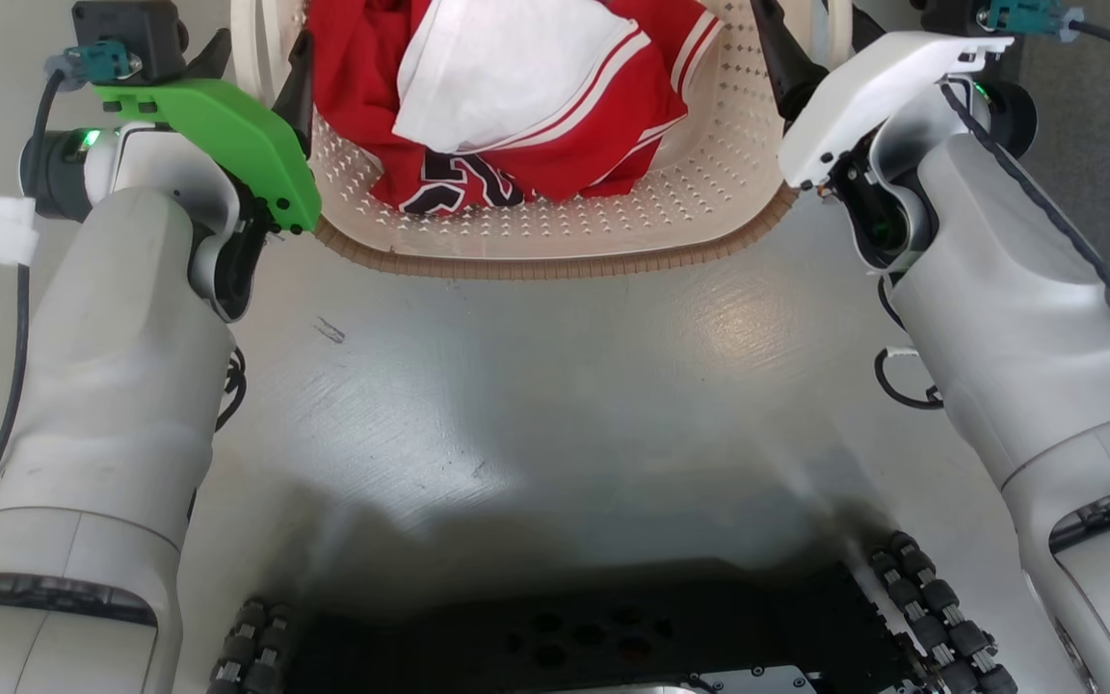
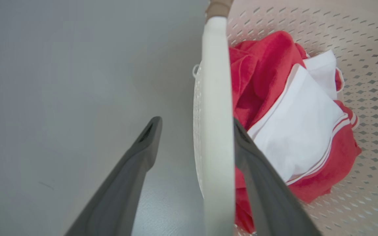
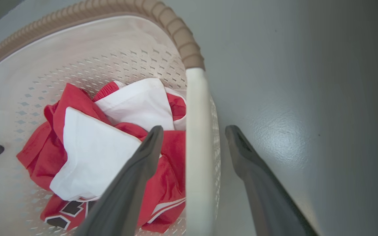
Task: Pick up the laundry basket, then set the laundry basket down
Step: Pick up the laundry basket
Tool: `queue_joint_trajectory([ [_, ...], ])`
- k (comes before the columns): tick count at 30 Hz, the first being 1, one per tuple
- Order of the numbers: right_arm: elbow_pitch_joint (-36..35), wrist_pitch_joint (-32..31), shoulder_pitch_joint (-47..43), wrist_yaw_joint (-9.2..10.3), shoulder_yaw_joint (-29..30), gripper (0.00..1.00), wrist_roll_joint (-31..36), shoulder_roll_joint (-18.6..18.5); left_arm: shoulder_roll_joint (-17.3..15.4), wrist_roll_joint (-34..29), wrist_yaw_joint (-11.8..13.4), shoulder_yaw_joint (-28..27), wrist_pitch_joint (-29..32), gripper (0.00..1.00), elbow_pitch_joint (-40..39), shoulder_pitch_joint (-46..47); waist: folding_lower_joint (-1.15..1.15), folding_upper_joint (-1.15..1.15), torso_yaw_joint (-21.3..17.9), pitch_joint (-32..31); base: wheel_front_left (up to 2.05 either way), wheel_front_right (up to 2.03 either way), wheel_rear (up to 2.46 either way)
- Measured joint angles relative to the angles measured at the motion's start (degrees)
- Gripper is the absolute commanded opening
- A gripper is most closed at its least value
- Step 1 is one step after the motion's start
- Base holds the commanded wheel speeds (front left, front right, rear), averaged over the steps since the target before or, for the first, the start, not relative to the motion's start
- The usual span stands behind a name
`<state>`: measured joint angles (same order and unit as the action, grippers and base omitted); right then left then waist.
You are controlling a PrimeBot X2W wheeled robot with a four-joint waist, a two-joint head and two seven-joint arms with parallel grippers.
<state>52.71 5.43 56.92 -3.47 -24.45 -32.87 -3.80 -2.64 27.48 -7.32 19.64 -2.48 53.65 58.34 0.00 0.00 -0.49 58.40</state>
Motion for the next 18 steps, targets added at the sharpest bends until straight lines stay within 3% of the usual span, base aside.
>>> queue_joint_trajectory([
  [8,1.6,0.5,1.3,0.10,-2.2,1.00,-2.4,0.0,0.1,0.9,0.0,1.2,0.4,1.00,2.0,1.3,0.00,0.00,0.1,1.2,0.00,0.00,0.00],
  [10,1.9,0.6,1.4,0.10,-2.7,1.00,-2.7,0.0,0.1,1.3,0.0,1.4,0.4,0.82,2.7,1.5,0.00,0.00,0.1,1.2,0.00,0.00,0.00],
  [12,2.2,0.7,1.5,0.10,-3.2,0.43,-3.1,0.0,0.1,1.7,0.0,1.6,0.4,0.04,3.2,1.8,0.00,0.00,0.1,1.3,0.00,0.00,0.00],
  [13,2.4,0.9,1.6,0.10,-3.5,0.29,-3.3,0.0,0.1,2.0,0.0,1.7,0.4,0.00,3.3,1.9,0.00,0.00,0.1,1.3,0.00,0.00,0.00],
  [14,2.5,1.0,1.7,0.11,-3.8,0.00,-3.5,0.0,0.1,2.3,0.0,1.9,0.4,0.00,3.5,2.0,0.00,0.00,0.1,1.4,0.00,0.00,0.00],
  [18,3.2,1.5,2.4,0.99,-4.6,0.00,-4.2,0.3,1.1,3.2,-0.2,2.4,0.2,0.00,3.7,2.4,0.00,0.00,0.1,1.4,0.00,0.00,0.00],
])
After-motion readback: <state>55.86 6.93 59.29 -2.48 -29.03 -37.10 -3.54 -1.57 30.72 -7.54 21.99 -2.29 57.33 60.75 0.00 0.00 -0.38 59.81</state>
